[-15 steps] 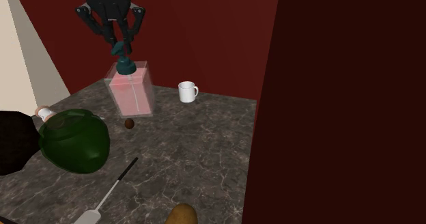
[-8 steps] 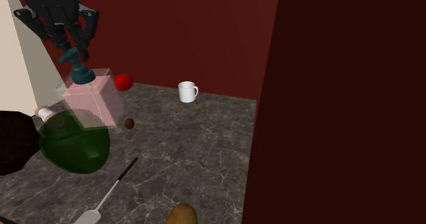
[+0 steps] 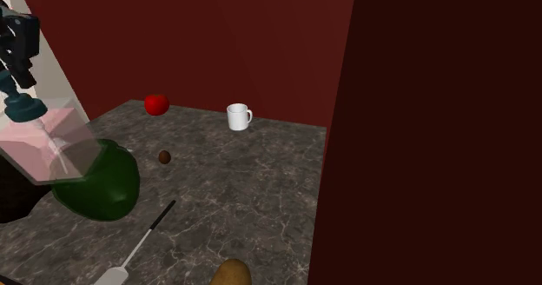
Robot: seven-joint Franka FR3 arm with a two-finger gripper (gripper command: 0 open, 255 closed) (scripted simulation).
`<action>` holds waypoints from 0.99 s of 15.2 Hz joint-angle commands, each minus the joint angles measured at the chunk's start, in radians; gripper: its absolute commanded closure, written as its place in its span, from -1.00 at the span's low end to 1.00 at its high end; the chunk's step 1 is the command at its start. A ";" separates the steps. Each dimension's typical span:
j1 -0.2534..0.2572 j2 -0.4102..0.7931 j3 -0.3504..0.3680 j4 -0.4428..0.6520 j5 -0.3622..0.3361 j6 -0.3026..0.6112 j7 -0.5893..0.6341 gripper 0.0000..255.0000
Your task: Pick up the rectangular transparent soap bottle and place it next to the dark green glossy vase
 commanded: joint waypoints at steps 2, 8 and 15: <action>0.013 -0.039 0.058 -0.018 0.043 -0.014 0.069 1.00; 0.035 -0.073 0.181 -0.007 0.136 -0.036 0.212 1.00; 0.046 -0.117 0.216 -0.096 0.167 0.016 0.237 1.00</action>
